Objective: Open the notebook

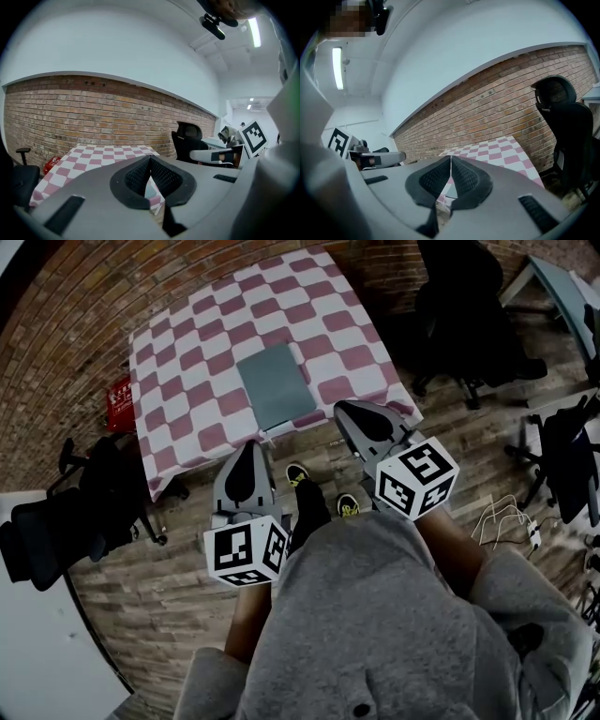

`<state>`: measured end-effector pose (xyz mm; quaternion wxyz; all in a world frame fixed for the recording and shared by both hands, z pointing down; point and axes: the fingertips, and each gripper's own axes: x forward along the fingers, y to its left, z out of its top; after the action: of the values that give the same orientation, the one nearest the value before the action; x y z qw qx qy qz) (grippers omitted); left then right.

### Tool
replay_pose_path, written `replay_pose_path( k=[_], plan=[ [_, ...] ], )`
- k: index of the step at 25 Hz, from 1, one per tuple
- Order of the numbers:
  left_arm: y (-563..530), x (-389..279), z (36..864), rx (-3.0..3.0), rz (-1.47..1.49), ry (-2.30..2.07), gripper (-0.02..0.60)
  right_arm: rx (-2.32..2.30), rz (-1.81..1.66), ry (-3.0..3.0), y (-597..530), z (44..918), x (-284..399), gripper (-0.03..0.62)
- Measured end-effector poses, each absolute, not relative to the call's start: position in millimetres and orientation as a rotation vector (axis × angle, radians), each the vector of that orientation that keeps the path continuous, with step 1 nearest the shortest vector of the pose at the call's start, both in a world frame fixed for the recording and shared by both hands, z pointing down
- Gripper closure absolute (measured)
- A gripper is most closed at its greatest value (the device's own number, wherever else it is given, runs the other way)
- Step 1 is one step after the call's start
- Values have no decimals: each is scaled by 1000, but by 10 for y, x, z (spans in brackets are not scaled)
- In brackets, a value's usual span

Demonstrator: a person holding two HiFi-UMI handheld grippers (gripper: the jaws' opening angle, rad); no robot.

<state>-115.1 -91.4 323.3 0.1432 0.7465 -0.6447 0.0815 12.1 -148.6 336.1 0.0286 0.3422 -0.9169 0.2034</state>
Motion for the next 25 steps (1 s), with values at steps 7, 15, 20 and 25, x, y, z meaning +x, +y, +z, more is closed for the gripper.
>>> replay_pose_path(
  k=[7,15,20,25],
  plan=[
    [-1281,-1417,3414,2129,257,-1802,575,1059,677,-2750,-1811,3613,-167,568],
    [-1585,-1583,3722,2092,305,-1719,575,1065,776,-2625,-2087,4071,-288,568],
    [-1703,-1637,4010,2070,345,-1670,575,1076,821,-2558,-2202,4366,-296,566],
    [-1782,-1686,4328,2025,375,-1629,575,1106,894,-2507,-2231,4654,-258,565]
  ],
)
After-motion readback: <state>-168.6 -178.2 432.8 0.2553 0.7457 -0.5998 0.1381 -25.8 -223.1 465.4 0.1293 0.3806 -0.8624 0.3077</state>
